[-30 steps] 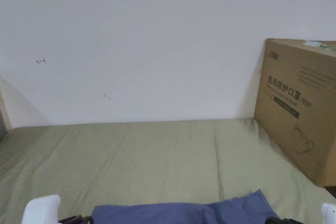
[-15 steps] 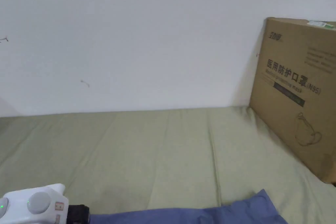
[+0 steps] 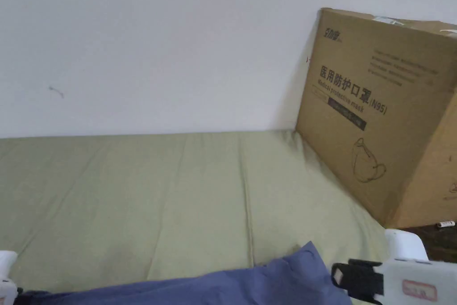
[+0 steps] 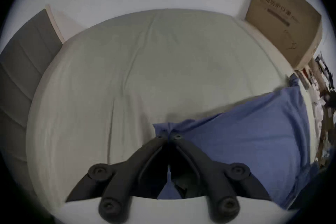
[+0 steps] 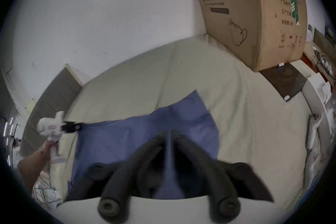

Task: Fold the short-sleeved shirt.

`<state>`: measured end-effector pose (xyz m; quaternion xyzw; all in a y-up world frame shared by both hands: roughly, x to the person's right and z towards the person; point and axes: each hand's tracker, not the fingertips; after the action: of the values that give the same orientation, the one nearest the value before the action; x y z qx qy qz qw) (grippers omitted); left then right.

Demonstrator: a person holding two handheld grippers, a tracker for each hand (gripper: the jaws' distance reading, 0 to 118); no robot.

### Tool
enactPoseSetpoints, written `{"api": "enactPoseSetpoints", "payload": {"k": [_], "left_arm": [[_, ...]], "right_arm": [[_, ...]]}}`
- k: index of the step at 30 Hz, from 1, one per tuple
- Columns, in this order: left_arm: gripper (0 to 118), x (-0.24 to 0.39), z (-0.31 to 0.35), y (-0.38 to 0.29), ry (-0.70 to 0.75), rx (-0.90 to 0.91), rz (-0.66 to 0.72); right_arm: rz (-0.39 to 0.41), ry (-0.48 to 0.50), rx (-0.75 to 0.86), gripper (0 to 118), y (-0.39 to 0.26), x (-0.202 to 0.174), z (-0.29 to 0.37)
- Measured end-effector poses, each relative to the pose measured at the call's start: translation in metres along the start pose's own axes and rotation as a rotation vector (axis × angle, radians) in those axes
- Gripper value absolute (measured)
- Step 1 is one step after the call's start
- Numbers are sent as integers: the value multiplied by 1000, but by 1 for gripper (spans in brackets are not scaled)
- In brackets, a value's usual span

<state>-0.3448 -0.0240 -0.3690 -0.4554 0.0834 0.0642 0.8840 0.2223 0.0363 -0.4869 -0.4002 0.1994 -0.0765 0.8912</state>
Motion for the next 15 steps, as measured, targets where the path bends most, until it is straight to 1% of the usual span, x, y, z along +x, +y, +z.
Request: {"api": "enactPoseSetpoints", "payload": {"k": [1, 2, 3, 4, 6, 8, 9, 10, 11, 12, 13, 14, 15], "left_arm": [[0, -2, 9, 0, 2, 16, -8], [0, -4, 16, -1, -11, 25, -12], [0, -7, 22, -1, -20, 32, -16], [0, -9, 27, -1, -21, 35, -17], [0, -3, 39, -3, -17, 42, -20], [0, -4, 44, -6, -31, 37, -8], [0, -4, 45, -6, -26, 35, -11], [0, -6, 44, -6, -24, 29, -11], [0, -6, 43, -6, -20, 18, -14], [0, -5, 43, -6, -20, 9, -18], [0, -3, 44, -7, -14, 9, -27], [0, -6, 42, -6, -14, 5, -27], [0, -6, 43, -7, -15, 3, -24]], "right_arm": [[-13, -25, -49, 107, 13, 6, -21], [-24, -24, -146, 104, 24, 12, -45], [-70, -23, -120, 103, 31, 19, -62], [-65, -41, -161, 103, 38, 21, -79], [-51, -112, -210, 103, 48, 22, -113], [-57, -127, -259, 103, 47, 28, -140], [-56, -151, -296, 100, 46, 29, -151], [-48, -174, -337, 95, 44, 28, -160], [-32, -173, -377, 91, 38, 27, -166], [5, -186, -389, 86, 35, 23, -168], [65, -222, -358, 80, 34, 18, -163], [84, -213, -327, 69, 34, 14, -156], [57, -191, -326, 46, 34, 12, -148]]}}
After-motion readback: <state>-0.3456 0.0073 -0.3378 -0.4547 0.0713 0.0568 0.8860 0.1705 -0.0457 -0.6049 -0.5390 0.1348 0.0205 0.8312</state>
